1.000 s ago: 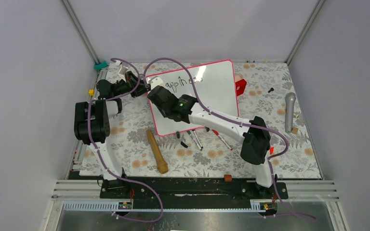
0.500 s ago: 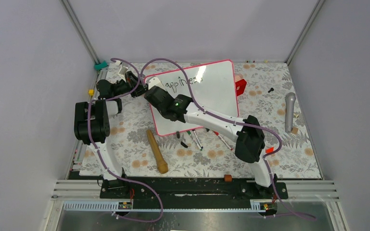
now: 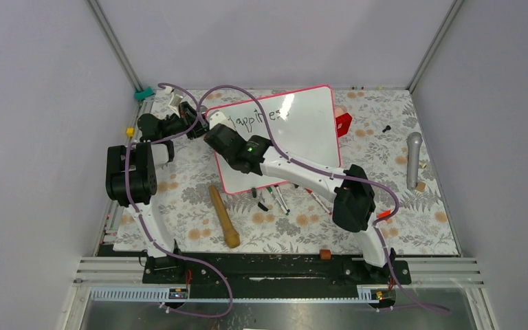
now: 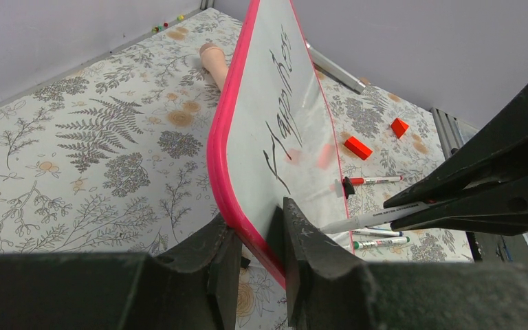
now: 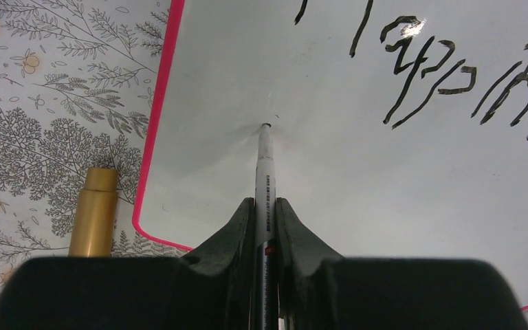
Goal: Write a sentence on the whiteboard
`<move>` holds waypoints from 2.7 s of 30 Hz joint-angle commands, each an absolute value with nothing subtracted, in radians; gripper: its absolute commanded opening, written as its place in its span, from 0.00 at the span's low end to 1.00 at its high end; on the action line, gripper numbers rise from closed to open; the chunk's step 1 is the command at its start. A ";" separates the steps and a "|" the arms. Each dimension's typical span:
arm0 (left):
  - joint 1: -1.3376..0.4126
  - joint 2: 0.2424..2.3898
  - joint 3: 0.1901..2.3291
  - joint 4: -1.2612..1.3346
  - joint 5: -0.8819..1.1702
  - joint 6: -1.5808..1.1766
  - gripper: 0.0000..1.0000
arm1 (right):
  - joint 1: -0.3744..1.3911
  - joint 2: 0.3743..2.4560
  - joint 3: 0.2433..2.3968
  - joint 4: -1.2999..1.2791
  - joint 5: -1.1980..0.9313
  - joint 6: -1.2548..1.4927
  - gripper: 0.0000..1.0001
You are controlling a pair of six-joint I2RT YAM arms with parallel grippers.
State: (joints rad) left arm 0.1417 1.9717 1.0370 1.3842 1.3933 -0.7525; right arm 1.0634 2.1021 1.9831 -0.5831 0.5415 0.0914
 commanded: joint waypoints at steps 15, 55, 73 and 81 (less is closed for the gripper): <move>0.120 1.987 1.015 1.466 1.654 -0.592 0.00 | 1.068 2.077 1.942 -0.578 0.463 0.059 0.00; 0.121 1.984 1.011 1.466 1.653 -0.587 0.00 | 1.068 2.014 1.983 -0.599 0.422 0.055 0.00; 0.120 1.985 1.012 1.467 1.654 -0.590 0.00 | 1.068 2.101 2.070 -0.641 0.434 0.039 0.00; 0.121 1.985 1.012 1.467 1.653 -0.590 0.00 | 1.068 2.134 2.104 -0.670 0.444 0.038 0.00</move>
State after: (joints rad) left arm 0.1413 1.9717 1.0374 1.3849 1.3937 -0.7521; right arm 1.0733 2.1212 2.0464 -0.6491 0.4259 0.0490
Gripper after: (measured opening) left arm 0.241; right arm 0.180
